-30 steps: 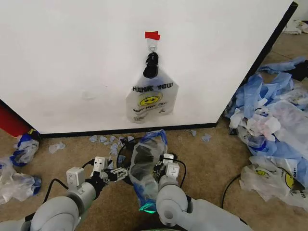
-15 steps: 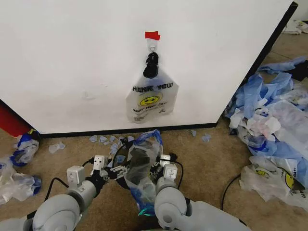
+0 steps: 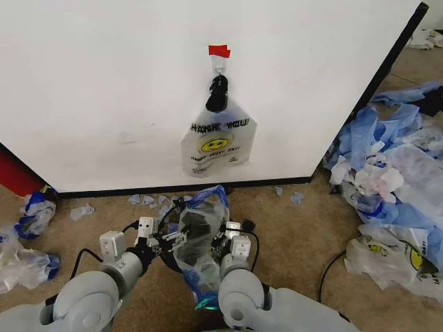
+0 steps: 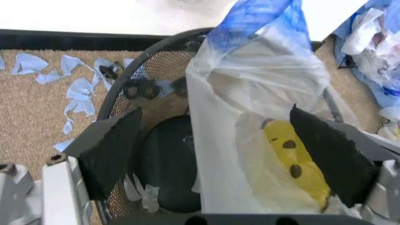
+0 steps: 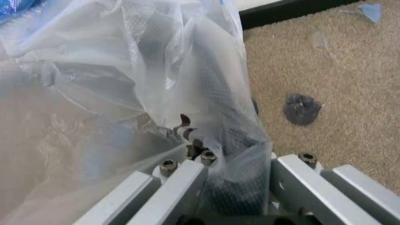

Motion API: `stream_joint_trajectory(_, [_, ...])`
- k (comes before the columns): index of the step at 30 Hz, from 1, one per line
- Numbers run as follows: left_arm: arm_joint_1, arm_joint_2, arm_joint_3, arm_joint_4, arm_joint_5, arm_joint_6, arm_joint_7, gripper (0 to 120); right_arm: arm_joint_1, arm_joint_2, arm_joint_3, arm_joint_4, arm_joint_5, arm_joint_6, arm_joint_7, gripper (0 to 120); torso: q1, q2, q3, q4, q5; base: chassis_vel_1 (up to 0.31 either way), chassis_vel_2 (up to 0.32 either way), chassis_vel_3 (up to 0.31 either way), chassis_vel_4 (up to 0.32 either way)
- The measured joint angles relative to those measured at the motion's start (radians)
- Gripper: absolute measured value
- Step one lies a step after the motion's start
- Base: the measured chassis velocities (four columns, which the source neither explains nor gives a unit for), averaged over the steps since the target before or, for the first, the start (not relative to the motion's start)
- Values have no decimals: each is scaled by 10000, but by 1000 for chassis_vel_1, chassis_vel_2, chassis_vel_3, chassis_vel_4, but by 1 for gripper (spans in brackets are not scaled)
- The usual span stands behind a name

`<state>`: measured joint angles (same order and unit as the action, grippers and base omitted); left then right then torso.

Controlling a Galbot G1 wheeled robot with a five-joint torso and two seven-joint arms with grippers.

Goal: Pick up the garbage bag from the wall and place it over the trash bin.

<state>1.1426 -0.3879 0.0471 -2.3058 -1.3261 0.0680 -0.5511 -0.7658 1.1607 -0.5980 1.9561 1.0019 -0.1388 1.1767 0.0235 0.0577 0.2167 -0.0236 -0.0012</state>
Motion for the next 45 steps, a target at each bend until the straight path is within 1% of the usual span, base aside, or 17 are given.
stream_joint_trajectory(6, [-436,-204,427,354,1,1,-6,90,-5,-19,8,68,11,34,-21,0,0,0,0,0,0,0,0,0,0])
stream_joint_trajectory(9, [-730,-283,662,526,5,-5,-15,84,1,-26,8,121,20,53,-29,0,0,0,0,-2,0,0,0,0,0])
stream_joint_trajectory(14, [-830,-317,767,690,10,-21,-16,79,5,-32,5,148,20,63,-37,0,0,0,0,0,0,0,0,0,0])
stream_joint_trajectory(17, [-805,-327,778,745,12,-30,-22,70,7,-35,5,159,7,65,-38,0,0,0,0,-1,0,0,0,0,0])
stream_joint_trajectory(18, [-805,-327,778,745,12,-30,-22,70,7,-35,5,159,7,65,-38,0,0,0,0,-1,0,0,0,0,0])
stream_joint_trajectory(19, [-768,-336,779,770,12,-35,-26,63,7,-38,4,162,-1,66,-38,0,0,0,0,0,0,0,0,0,0])
stream_joint_trajectory(23, [-625,-362,756,789,17,-49,-46,48,-23,-49,3,190,-30,69,-40,0,0,0,0,0,0,0,0,0,0])
stream_joint_trajectory(24, [-579,-368,738,787,22,-53,-50,41,-37,-56,3,190,-61,70,-46,0,0,0,-1,0,0,0,0,0,0])
stream_joint_trajectory(25, [-579,-368,738,787,22,-53,-50,41,-37,-56,3,190,-61,70,-46,0,0,0,-1,0,0,0,0,0,0])
stream_joint_trajectory(27, [-552,-369,721,777,23,-55,-56,36,-46,-61,3,190,-83,71,-50,0,0,0,-1,0,-1,0,0,0,0])
stream_joint_trajectory(29, [-523,-382,711,755,24,-58,-64,25,-66,-67,4,181,-123,78,-69,0,0,0,-1,0,0,0,0,0,0])
stream_joint_trajectory(30, [-519,-384,711,753,23,-58,-66,22,-69,-68,5,175,-132,80,-72,0,0,0,-1,0,0,0,0,0,0])
stream_joint_trajectory(31, [-500,-392,697,739,24,-62,-69,16,-79,-76,14,154,-170,88,-84,0,0,0,-1,0,0,0,0,0,0])
stream_joint_trajectory(33, [-482,-394,685,735,24,-64,-71,13,-84,-83,17,151,-185,93,-89,0,0,0,-1,0,0,0,0,0,0])
stream_joint_trajectory(36, [-394,-407,640,738,35,-76,-74,0,-113,-99,44,147,-208,104,-120,0,0,0,-1,0,0,0,0,0,0])
stream_joint_trajectory(42, [-248,-377,425,740,50,-119,-71,0,-145,-145,91,157,-212,128,-194,0,0,0,-1,-1,0,0,0,0,0])
stream_joint_trajectory(45, [13,-225,121,686,52,-183,-36,0,-170,-153,166,190,-211,176,-262,0,0,0,-1,0,0,0,0,0,0])
